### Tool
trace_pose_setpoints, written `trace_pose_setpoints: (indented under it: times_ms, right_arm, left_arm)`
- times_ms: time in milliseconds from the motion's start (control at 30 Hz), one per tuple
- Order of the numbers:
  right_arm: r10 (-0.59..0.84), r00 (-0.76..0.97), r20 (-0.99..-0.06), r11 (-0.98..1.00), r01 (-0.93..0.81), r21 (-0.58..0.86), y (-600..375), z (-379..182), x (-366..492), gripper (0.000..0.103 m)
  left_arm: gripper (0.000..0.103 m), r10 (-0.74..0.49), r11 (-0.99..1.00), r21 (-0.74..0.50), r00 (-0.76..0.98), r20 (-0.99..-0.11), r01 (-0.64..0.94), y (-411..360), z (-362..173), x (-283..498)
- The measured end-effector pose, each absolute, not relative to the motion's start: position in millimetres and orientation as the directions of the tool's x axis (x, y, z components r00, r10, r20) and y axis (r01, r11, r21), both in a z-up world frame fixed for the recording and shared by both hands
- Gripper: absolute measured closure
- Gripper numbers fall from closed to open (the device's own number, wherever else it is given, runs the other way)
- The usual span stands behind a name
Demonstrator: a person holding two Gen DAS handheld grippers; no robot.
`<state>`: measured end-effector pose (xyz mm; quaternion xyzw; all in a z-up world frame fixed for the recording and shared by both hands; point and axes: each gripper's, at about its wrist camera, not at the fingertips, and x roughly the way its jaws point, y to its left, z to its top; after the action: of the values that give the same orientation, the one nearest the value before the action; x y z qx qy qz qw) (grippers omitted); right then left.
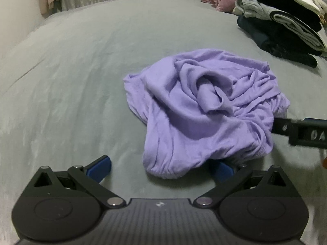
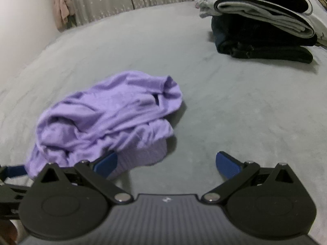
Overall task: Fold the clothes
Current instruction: 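Grasp the lavender garment's waistband with the left gripper while the right gripper grasps another edge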
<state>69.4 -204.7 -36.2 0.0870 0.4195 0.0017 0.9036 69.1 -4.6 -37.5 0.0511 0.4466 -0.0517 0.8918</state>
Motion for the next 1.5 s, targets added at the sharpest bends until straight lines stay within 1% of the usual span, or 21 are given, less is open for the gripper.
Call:
trace_pose_setpoints:
  times_ms: [167,400,500,600,700,733,833,900,933,1000,1033,1067,1100,1167,1233,1300,1400,1500]
  right_arm:
    - [0.02,0.66,-0.751,0.998,0.036,0.057,-190,-44,66,0.0]
    - [0.02,0.643,-0.766,0.997,0.04,0.06,-193,-43,67,0.0]
    - [0.044,0.648,-0.76,0.995,0.042,0.093,-199,-39,66,0.0]
    - [0.072,0.656,-0.751,0.988,0.058,0.146,-209,-35,64,0.0]
    - [0.074,0.671,-0.738,0.982,0.079,0.17,-216,-32,63,0.001]
    - [0.072,0.678,-0.732,0.981,0.082,0.173,-217,-31,63,0.004]
    - [0.102,0.699,-0.708,0.977,0.064,0.204,-218,-29,63,0.014]
    - [0.135,0.708,-0.693,0.971,0.046,0.236,-217,-30,65,0.019]
    - [0.14,0.71,-0.69,0.969,0.045,0.242,-217,-31,66,0.023]
    - [0.144,0.722,-0.677,0.969,0.038,0.246,-214,-32,68,0.041]
    - [0.152,0.729,-0.667,0.967,0.028,0.251,-213,-32,68,0.064]
    - [0.18,0.735,-0.654,0.961,0.012,0.278,-213,-32,69,0.088]
    - [0.208,0.737,-0.643,0.951,0.001,0.309,-214,-31,69,0.095]
    - [0.253,0.751,-0.609,0.925,-0.003,0.381,-218,-24,65,0.096]
    - [0.275,0.778,-0.565,0.909,-0.019,0.416,-220,-14,58,0.097]
    - [0.313,0.814,-0.489,0.885,-0.063,0.461,-223,4,47,0.097]
    - [0.368,0.841,-0.397,0.856,-0.14,0.498,-226,27,28,0.097]
    - [0.415,0.853,-0.317,0.838,-0.223,0.498,-228,54,7,0.097]
  left_arm:
    - [0.0,-0.047,0.989,0.044,0.593,-0.804,0.138,-5,-38,69]
    - [0.001,-0.057,0.987,0.04,0.578,-0.814,0.155,-1,-31,68]
    - [0.001,-0.072,0.98,0.053,0.594,-0.801,0.189,0,-28,59]
    - [0.001,-0.074,0.97,0.094,0.643,-0.762,0.223,0,-25,49]
    - [0.002,-0.071,0.955,0.155,0.702,-0.708,0.254,-2,-22,40]
    - [0.003,-0.075,0.95,0.167,0.713,-0.697,0.264,-4,-21,39]
    - [0.02,-0.104,0.943,0.159,0.714,-0.692,0.292,-8,-24,39]
    - [0.054,-0.119,0.945,0.14,0.71,-0.694,0.296,-11,-25,42]
    - [0.06,-0.127,0.947,0.129,0.709,-0.694,0.296,-13,-25,44]
    - [0.091,-0.133,0.958,0.101,0.727,-0.674,0.269,-11,-22,45]
    - [0.091,-0.143,0.963,0.078,0.736,-0.662,0.257,-9,-19,45]
    - [0.091,-0.153,0.971,0.041,0.749,-0.645,0.234,-4,-15,45]
    - [0.092,-0.153,0.976,0.024,0.758,-0.634,0.218,-1,-12,45]
    - [0.092,-0.137,0.987,-0.017,0.796,-0.589,0.157,10,0,41]
    - [0.092,-0.121,0.992,-0.041,0.823,-0.555,0.118,20,10,36]
    - [0.092,-0.119,0.993,-0.058,0.834,-0.538,0.104,25,17,34]
    - [0.092,-0.141,0.99,-0.088,0.848,-0.512,0.111,33,32,21]
    - [0.09,-0.174,0.985,-0.077,0.859,-0.482,0.157,34,47,4]
